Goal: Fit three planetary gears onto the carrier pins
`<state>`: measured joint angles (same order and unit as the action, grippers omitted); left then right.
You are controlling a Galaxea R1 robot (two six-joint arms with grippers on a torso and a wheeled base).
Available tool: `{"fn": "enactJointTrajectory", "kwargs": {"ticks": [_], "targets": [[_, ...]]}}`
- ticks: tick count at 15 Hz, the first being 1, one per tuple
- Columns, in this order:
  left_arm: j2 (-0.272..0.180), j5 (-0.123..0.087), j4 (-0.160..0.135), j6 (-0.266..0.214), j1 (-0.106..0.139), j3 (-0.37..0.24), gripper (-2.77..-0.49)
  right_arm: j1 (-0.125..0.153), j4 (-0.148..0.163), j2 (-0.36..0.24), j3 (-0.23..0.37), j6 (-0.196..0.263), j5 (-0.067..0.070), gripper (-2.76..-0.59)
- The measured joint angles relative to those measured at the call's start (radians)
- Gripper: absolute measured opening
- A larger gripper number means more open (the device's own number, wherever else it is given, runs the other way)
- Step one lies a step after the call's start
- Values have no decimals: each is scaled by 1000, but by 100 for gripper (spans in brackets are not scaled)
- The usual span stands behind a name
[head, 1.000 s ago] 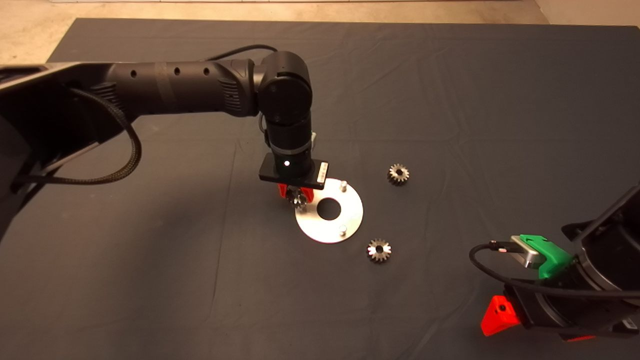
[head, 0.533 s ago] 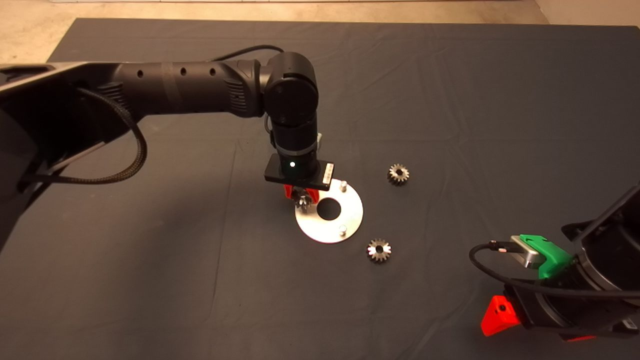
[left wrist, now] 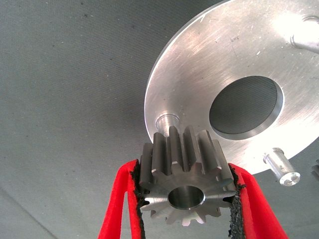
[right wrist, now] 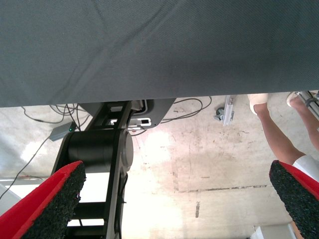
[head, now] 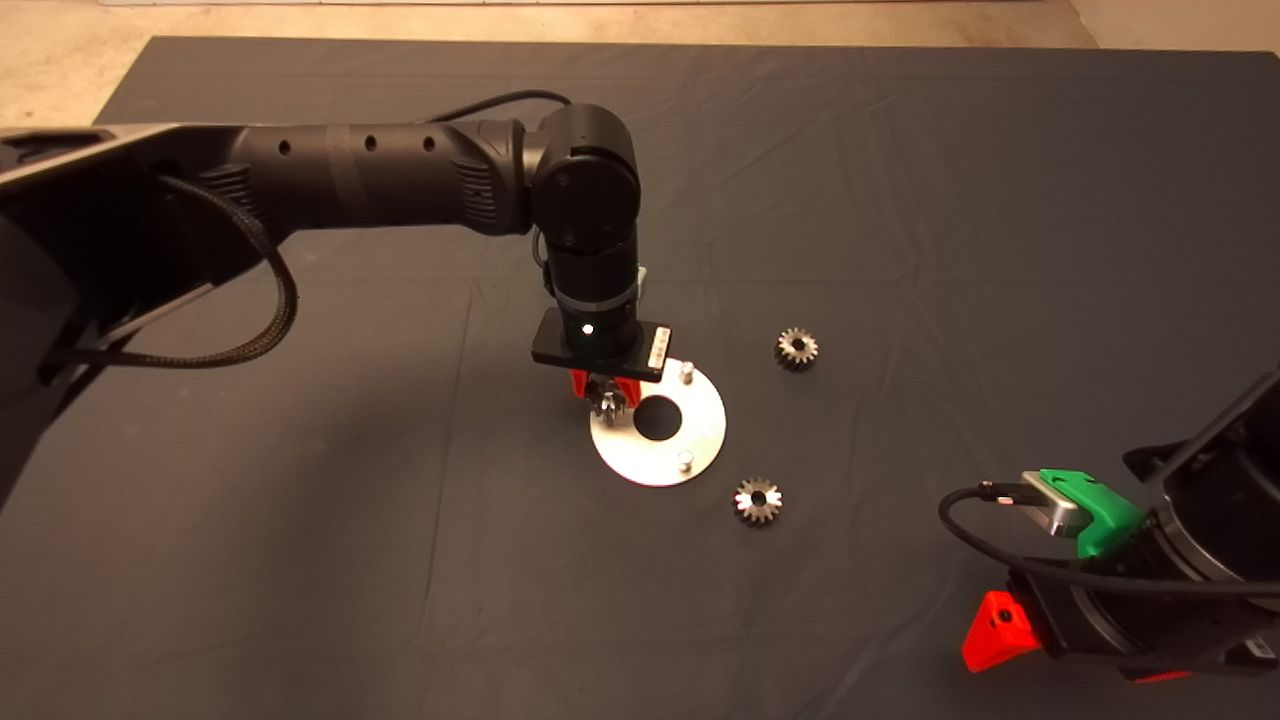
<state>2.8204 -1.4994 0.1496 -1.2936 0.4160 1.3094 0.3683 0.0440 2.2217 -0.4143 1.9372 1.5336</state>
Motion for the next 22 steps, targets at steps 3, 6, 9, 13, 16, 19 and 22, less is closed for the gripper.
{"fn": "enactJointTrajectory", "kwargs": {"ticks": [3,6,9,13,16,19,22], "targets": [[0,0,0,0,0,0,-261,0,0,0,0,0,0,-60],[-2,0,0,0,0,0,-261,0,0,0,0,0,0,-60],[-4,0,0,9,0,0,-261,0,0,0,0,0,0,-60],[-9,0,0,17,0,0,-261,0,0,0,0,0,0,-60],[-8,0,0,17,0,0,-261,0,0,0,0,0,0,-60],[-8,0,0,17,0,0,-261,0,0,0,0,0,0,-60],[-8,0,0,17,0,0,-261,0,0,0,0,0,0,-60]]}}
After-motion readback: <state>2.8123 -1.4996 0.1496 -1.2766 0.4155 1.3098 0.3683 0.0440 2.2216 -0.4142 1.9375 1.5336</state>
